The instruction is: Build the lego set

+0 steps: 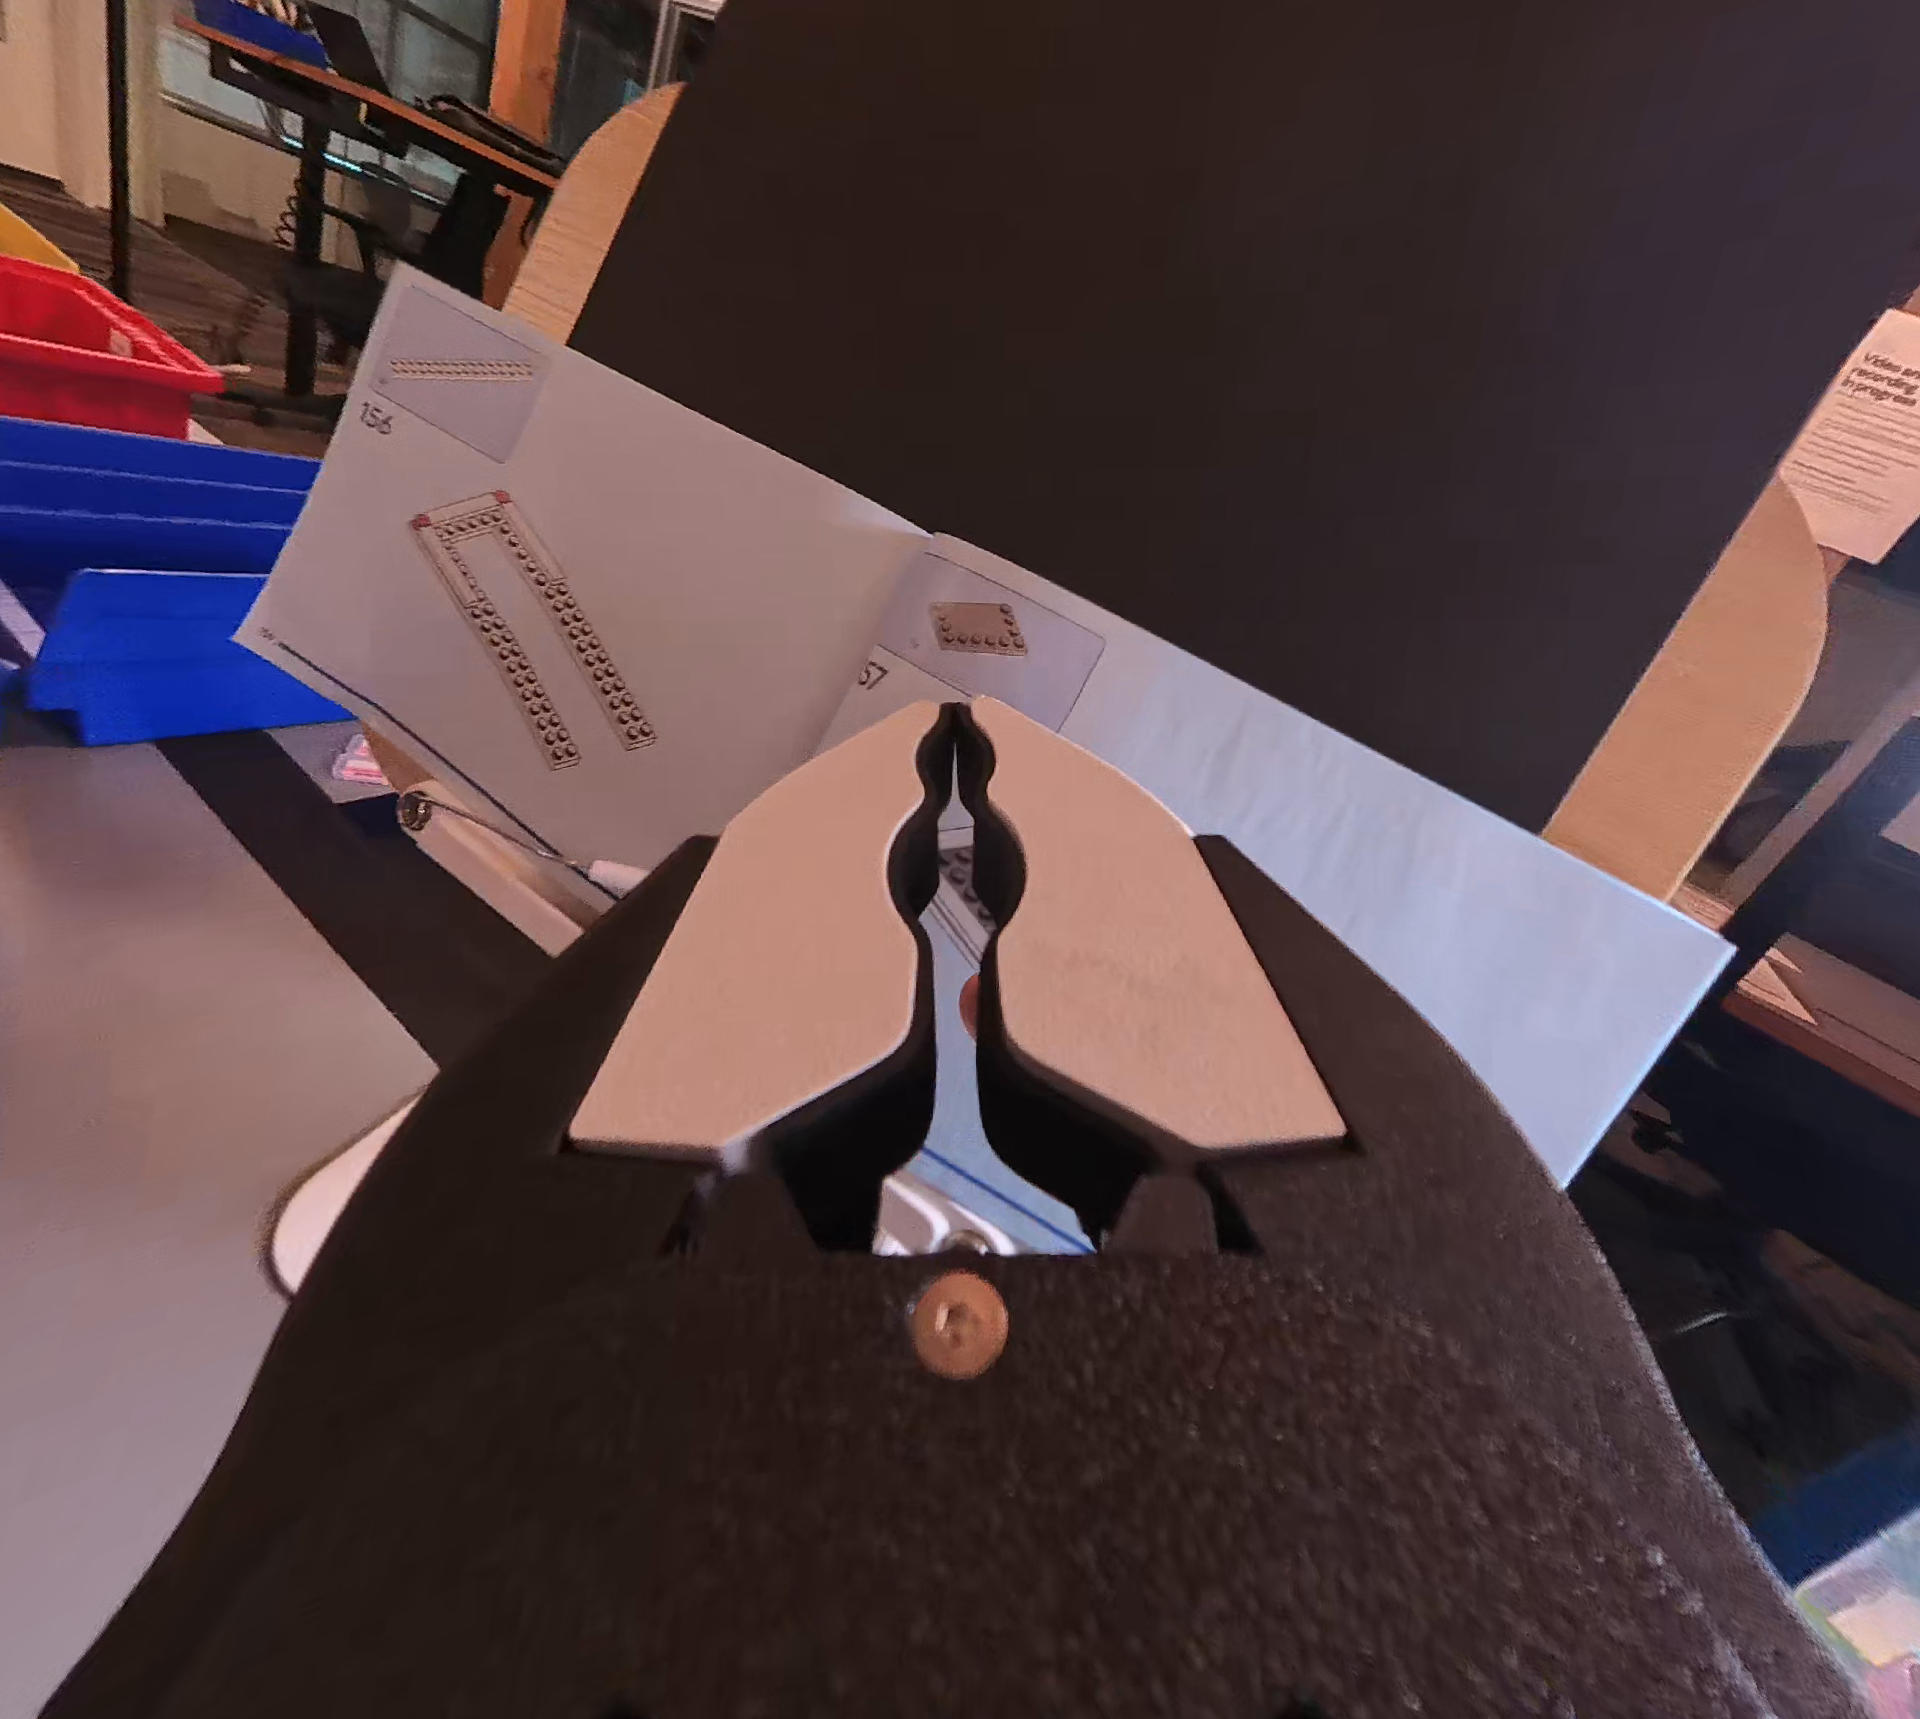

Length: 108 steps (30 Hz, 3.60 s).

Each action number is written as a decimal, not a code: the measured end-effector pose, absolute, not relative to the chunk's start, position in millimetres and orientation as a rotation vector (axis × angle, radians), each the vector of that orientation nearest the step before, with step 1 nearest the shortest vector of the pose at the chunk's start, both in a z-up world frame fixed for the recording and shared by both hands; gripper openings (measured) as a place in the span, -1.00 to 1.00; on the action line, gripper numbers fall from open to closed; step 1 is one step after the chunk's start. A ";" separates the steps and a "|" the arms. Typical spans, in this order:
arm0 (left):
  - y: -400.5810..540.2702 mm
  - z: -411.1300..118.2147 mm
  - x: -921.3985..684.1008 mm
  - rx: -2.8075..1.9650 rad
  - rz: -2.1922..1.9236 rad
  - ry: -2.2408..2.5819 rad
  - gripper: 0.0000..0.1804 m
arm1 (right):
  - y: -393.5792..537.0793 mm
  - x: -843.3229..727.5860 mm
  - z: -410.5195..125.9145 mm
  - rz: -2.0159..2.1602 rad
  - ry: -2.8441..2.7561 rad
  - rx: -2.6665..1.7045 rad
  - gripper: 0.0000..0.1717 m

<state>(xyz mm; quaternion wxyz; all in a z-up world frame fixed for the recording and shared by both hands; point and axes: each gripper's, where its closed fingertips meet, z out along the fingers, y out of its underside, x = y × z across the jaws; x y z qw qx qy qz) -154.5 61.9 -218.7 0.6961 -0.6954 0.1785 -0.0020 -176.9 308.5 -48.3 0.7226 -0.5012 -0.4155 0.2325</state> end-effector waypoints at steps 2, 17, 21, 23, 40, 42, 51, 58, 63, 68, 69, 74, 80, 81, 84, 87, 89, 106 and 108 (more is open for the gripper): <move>61.6 -219.4 -152.3 -1.554 -0.017 0.406 -1.00 | 313.6 -176.7 -47.0 0.508 -0.918 -1.106 -1.00; 63.2 -224.4 -147.7 -1.574 -0.052 0.422 -1.00 | 323.4 -161.4 -44.6 0.511 -0.944 -1.101 -1.00; 63.1 -224.6 -146.8 -1.575 -0.061 0.423 -1.00 | 324.5 -158.1 -42.6 0.509 -0.945 -1.099 -1.00; 63.4 -225.7 -145.8 -1.581 -0.068 0.425 -1.00 | 325.5 -157.0 -42.0 0.508 -0.942 -1.098 -1.00; 64.7 -227.8 -149.2 -1.592 -0.088 0.398 -1.00 | 331.3 -151.7 -73.5 0.527 -0.957 -1.148 -1.00; 64.9 -228.2 -149.3 -1.594 -0.092 0.397 -1.00 | 329.0 -154.4 -80.2 0.529 -0.967 -1.152 -1.00; 64.3 -227.9 -151.0 -1.595 -0.092 0.388 -1.00 | 323.6 -163.4 -91.0 0.534 -0.979 -1.160 -1.00; 64.0 -227.6 -155.4 -1.598 -0.082 0.369 -1.00 | 324.2 -165.3 -89.1 0.541 -0.977 -1.165 -1.00; 64.1 -226.7 -157.2 -1.595 -0.079 0.358 -1.00 | 323.1 -164.0 -87.5 0.544 -0.973 -1.163 -1.00; 64.4 -227.3 -156.3 -1.597 -0.084 0.361 -1.00 | 321.5 -162.0 -86.2 0.539 -0.974 -1.163 -1.00; 64.3 -227.2 -156.0 -1.596 -0.085 0.362 -1.00 | 320.6 -160.8 -85.8 0.540 -0.973 -1.162 -1.00; 64.2 -226.9 -154.1 -1.593 -0.096 0.366 -1.00 | 309.8 -151.0 -86.1 0.570 -0.976 -1.167 -0.98; 63.4 -222.5 -156.0 -1.573 -0.087 0.354 -1.00 | 269.8 -125.0 -81.4 0.652 -0.981 -1.157 -0.88; 63.0 -221.5 -157.0 -1.570 -0.083 0.350 -1.00 | 261.8 -117.6 -83.5 0.658 -0.987 -1.157 -0.86; 62.2 -219.1 -158.5 -1.563 -0.068 0.347 -1.00 | 236.6 -89.7 -94.3 0.684 -1.005 -1.163 -0.79; 59.8 -215.8 -157.8 -1.558 -0.067 0.342 -1.00 | 213.9 -53.2 -112.3 0.693 -1.019 -1.185 -0.75; 57.4 -210.6 -159.6 -1.546 -0.043 0.332 -1.00 | 201.4 -26.6 -126.9 0.681 -1.022 -1.205 -0.71; 13.0 -143.9 -217.2 -1.350 0.230 0.124 -1.00 | 186.1 57.7 -196.0 0.659 -0.872 -1.358 -0.59; 4.0 -136.4 -228.7 -1.331 0.264 0.088 -1.00 | 185.1 57.1 -197.9 0.652 -0.881 -1.355 -0.59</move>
